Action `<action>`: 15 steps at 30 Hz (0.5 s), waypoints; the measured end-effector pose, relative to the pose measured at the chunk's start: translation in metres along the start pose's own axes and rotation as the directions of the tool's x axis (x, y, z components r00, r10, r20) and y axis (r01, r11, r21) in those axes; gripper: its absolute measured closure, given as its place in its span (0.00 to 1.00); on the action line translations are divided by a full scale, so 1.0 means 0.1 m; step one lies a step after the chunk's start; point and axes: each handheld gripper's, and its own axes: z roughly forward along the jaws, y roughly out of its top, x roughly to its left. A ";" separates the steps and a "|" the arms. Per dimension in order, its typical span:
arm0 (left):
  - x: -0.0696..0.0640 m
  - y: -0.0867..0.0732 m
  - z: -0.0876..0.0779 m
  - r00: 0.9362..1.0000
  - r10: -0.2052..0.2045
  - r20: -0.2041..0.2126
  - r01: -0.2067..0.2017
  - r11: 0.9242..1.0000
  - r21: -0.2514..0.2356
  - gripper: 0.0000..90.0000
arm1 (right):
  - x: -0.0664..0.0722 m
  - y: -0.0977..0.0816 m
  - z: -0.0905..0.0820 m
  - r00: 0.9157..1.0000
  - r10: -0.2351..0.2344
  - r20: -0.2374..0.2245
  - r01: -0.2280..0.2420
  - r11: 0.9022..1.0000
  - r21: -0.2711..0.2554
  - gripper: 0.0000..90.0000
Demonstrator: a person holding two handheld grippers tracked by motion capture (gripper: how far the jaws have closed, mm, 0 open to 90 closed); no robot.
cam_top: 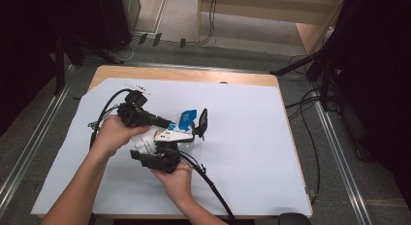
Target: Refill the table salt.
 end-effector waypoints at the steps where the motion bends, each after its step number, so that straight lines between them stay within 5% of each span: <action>1: 0.00 0.00 -0.01 1.000 0.004 0.000 -0.004 1.000 0.003 0.96 | 0.00 0.00 0.00 1.000 0.010 -0.007 -0.010 1.000 -0.002 0.69; 4: -0.01 0.00 -0.01 1.000 0.005 -0.001 -0.005 1.000 0.001 0.95 | -0.02 0.01 -0.01 0.999 0.039 -0.026 -0.040 0.999 -0.011 0.70; 15: -0.02 0.00 0.00 1.000 0.015 -0.017 -0.015 1.000 0.009 0.99 | -0.02 0.01 -0.01 1.000 0.026 -0.017 -0.026 1.000 -0.002 0.69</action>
